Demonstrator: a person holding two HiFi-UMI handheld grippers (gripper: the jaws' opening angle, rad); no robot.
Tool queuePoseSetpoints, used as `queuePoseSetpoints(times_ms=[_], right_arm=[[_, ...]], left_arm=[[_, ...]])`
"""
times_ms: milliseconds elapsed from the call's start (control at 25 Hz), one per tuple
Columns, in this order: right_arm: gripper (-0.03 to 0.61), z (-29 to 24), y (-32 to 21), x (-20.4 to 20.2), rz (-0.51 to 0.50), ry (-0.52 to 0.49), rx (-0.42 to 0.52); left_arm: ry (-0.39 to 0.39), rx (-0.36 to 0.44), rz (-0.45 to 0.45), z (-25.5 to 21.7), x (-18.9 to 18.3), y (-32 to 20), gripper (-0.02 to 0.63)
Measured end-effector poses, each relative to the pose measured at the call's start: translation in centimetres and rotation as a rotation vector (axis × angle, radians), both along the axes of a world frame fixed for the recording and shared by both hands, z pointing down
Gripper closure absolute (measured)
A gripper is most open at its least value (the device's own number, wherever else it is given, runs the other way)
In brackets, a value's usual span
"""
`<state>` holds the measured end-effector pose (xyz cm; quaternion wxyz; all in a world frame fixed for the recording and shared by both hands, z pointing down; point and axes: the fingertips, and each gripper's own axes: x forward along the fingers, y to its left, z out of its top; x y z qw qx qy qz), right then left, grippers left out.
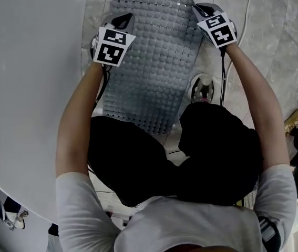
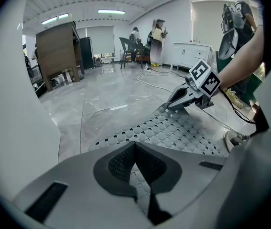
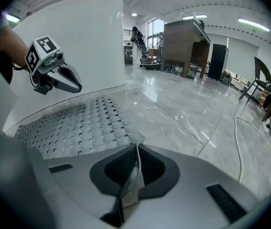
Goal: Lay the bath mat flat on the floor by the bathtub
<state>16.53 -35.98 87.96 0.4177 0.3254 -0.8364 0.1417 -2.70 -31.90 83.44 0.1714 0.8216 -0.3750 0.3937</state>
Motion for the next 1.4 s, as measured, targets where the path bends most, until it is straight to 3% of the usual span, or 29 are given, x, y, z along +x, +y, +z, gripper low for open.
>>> queuePoseSetpoints(times_ms=[240,520,1160,1400], right_arm=[[0.557,0.1,1.1,2.0,-0.035,-0.005,0.043],[0.555,1.3,0.8,2.2,-0.027,0.055,0.006],[0.551,2.1,0.6,2.3,-0.028,0.061,0.027],[0.448,0.2,-0.6,3.6,0.058,0.095,0.025]], left_arm=[[-0.021,-0.002,0.027,0.7,2.3,-0.2,0.601],[0.016,-0.019,-0.009,1.8,1.4,-2.0,0.601],[-0.007,-0.026,-0.021,2.7,0.2,-1.9,0.601],[0.036,-0.024,-0.072,1.1,0.3,-2.2,0.601]])
